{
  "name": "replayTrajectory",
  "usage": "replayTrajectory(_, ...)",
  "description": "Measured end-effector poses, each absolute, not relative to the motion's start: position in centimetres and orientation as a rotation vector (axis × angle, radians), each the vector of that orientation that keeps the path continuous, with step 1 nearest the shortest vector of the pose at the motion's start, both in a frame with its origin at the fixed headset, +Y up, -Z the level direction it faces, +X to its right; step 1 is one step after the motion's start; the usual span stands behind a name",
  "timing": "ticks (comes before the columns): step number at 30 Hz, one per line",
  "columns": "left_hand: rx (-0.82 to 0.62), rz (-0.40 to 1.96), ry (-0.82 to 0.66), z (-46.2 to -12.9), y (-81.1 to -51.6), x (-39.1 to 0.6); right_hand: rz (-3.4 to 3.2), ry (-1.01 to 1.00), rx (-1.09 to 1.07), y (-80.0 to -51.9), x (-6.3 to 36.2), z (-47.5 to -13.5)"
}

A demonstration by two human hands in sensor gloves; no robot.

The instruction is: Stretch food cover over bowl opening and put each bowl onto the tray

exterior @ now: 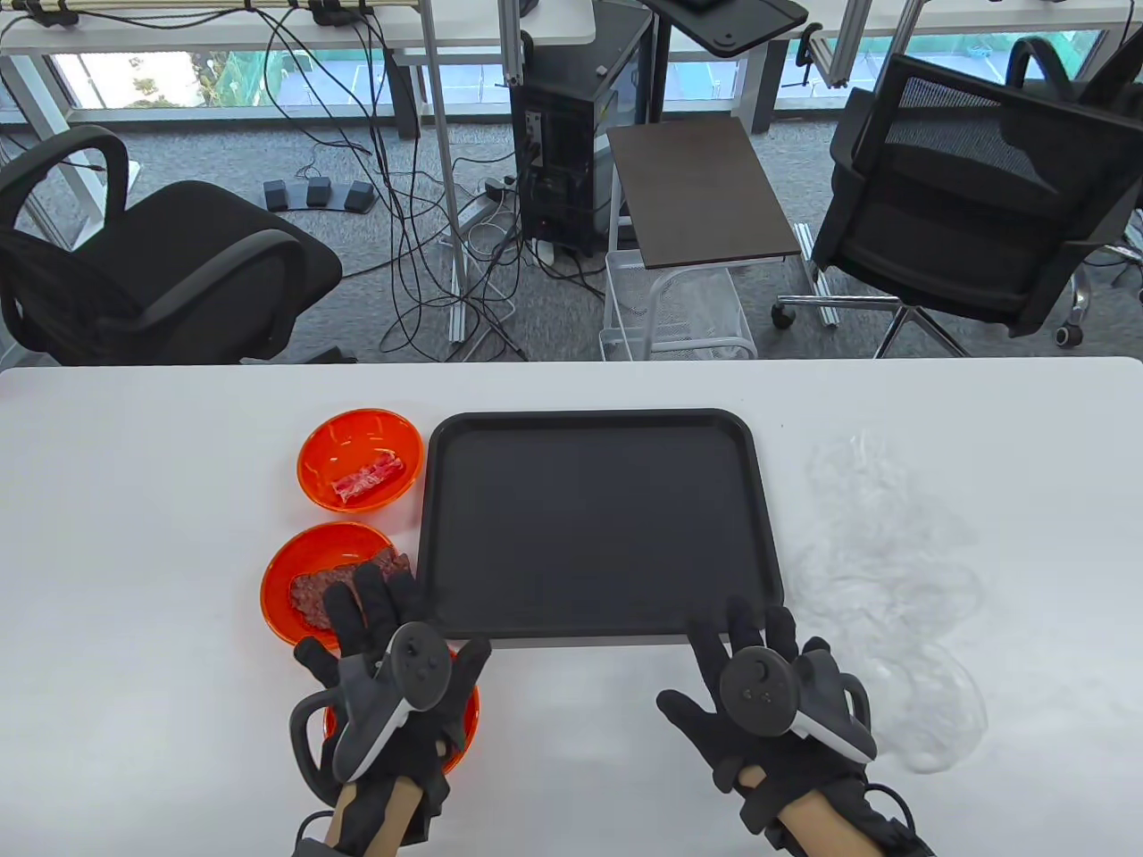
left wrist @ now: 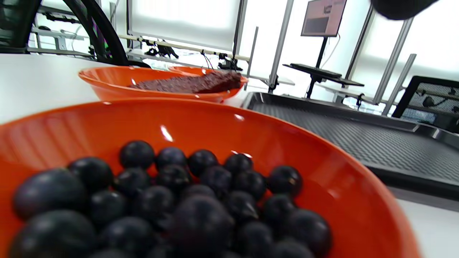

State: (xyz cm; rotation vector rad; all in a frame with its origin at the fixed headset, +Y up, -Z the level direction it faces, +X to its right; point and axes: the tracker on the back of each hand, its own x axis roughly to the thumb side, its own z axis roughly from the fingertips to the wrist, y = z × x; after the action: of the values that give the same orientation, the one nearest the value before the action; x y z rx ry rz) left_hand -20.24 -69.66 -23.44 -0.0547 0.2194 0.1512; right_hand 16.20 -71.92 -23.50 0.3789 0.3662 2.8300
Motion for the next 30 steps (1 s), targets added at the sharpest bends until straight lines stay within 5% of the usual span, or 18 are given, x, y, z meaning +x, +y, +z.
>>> replayTrajectory(8, 0.125, 0.163, 0.349, -21.5, -68.7, -26.1, 2.833, 0.356, 0.367, -71.9, 16.3, -23.5)
replayTrajectory(18, -0.09, 0.259, 0.493, -21.2, -70.8, -28.5, 2.826, 0.367, 0.353, -71.9, 16.5, -23.5)
replayTrajectory(30, -0.166, 0.433, 0.554, -21.7, -73.0, -29.3, 2.825, 0.383, 0.354, -71.9, 16.5, -23.5)
